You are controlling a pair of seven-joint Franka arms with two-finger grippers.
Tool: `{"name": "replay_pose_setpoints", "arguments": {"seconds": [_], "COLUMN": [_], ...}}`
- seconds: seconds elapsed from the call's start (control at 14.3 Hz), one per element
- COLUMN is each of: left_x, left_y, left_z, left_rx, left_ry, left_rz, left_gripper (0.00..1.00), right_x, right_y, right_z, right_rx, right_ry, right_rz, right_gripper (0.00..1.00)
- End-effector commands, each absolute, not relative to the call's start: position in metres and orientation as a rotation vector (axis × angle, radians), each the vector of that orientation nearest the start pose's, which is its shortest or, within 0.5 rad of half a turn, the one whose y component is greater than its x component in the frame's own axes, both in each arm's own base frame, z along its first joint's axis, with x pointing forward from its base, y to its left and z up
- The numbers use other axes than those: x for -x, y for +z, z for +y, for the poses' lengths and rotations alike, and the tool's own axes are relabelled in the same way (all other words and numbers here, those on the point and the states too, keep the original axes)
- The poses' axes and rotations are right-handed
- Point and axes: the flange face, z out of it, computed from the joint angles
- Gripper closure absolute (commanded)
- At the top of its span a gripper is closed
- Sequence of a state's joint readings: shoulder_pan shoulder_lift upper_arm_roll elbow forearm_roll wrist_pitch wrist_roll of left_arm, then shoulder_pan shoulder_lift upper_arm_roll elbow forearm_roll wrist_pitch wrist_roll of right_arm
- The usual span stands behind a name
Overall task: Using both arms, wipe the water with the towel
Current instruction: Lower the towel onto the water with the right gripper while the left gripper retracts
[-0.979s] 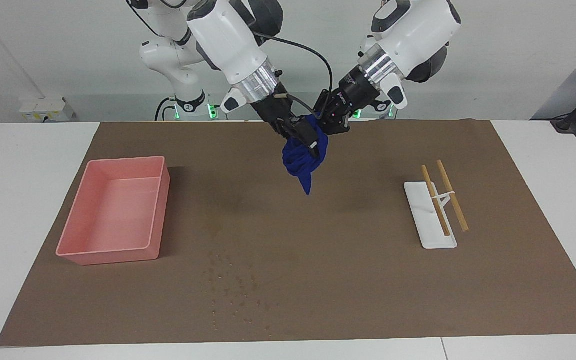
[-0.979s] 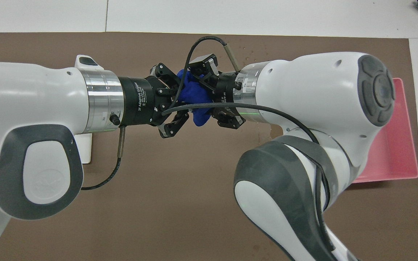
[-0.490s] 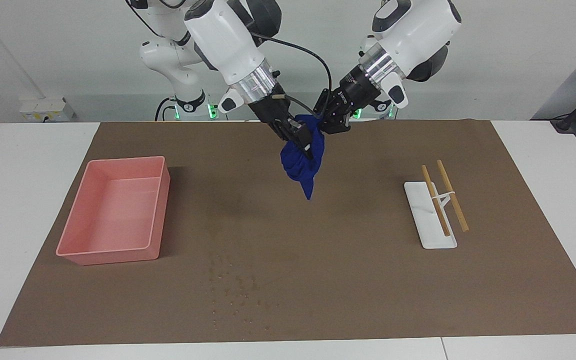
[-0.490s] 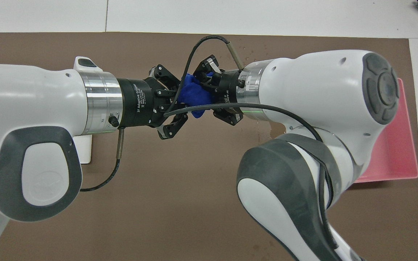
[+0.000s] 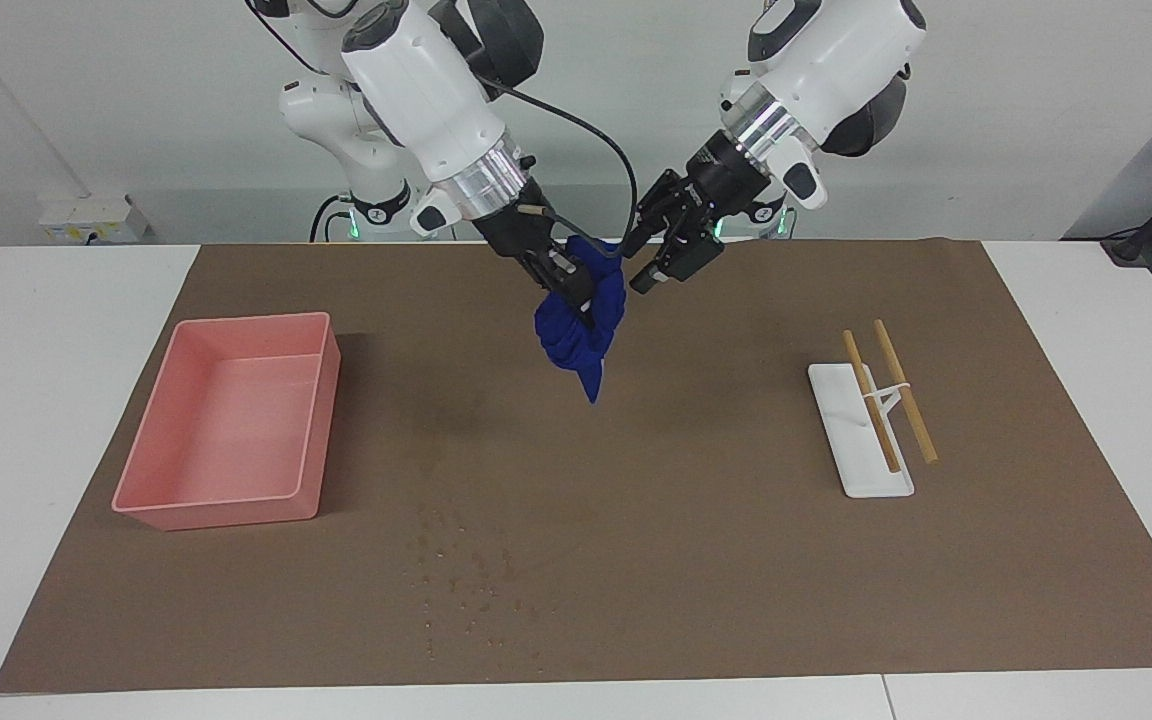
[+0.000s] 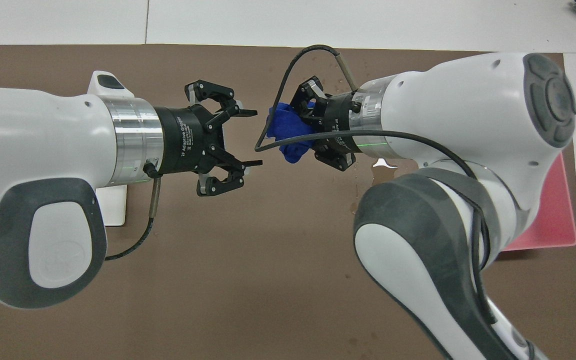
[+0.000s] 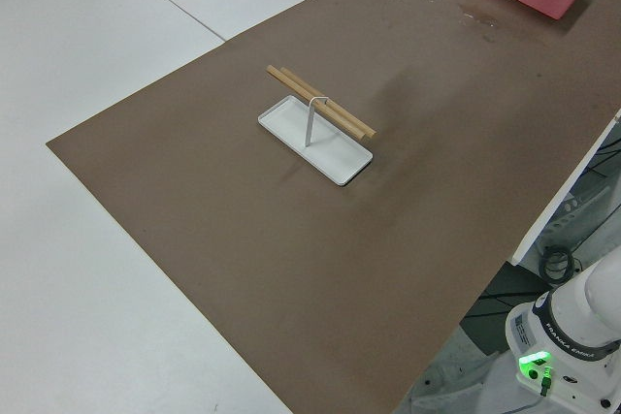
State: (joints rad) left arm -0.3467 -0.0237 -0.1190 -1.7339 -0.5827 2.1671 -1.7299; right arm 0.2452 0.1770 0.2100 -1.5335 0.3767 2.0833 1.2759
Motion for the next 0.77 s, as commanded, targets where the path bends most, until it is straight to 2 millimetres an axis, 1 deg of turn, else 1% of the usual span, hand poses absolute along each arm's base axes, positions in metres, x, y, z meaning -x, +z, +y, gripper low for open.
{"name": "replay_pose_setpoints", "arguments": {"seconds": [0.0,0.07,0.14,0.21,0.28,0.35,0.42,0.49,0.63,0.7], "left_x": [-0.525,-0.527,-0.529,-0.529,-0.526,-0.524,-0.524,-0.523,-0.530,-0.531], "left_y": [0.625,0.620,0.616,0.613,0.609,0.608,0.608,0.610,0.612,0.613], "left_z": [-0.261,-0.252,-0.240,-0.233,-0.225,-0.216,-0.202,-0.189,-0.154,-0.143], "left_rx": [-2.027,-2.143,-2.310,-2.458,-2.603,-2.760,-2.887,-2.975,-3.098,-3.147], "left_ry": [-0.177,-0.125,-0.038,0.016,0.038,0.082,0.096,0.084,0.079,0.074], "left_rz": [1.497,1.398,1.251,1.100,0.951,0.765,0.590,0.452,0.213,0.096], "left_gripper": [0.00,0.00,0.00,0.00,0.00,0.00,0.00,0.00,0.00,0.00], "right_x": [-0.575,-0.575,-0.574,-0.568,-0.558,-0.548,-0.534,-0.525,-0.516,-0.513], "right_y": [0.605,0.602,0.596,0.584,0.564,0.546,0.524,0.505,0.467,0.449], "right_z": [0.265,0.256,0.250,0.244,0.236,0.223,0.213,0.201,0.175,0.166], "right_rx": [2.429,2.479,2.523,2.565,2.619,2.658,2.711,2.756,2.839,2.881], "right_ry": [0.078,0.065,0.034,0.007,-0.018,-0.053,-0.054,-0.042,-0.004,-0.002], "right_rz": [1.099,1.073,1.073,1.078,1.057,0.998,0.930,0.883,0.870,0.851], "right_gripper": [1.00,1.00,1.00,1.00,1.00,1.00,1.00,1.00,1.00,1.00]}}
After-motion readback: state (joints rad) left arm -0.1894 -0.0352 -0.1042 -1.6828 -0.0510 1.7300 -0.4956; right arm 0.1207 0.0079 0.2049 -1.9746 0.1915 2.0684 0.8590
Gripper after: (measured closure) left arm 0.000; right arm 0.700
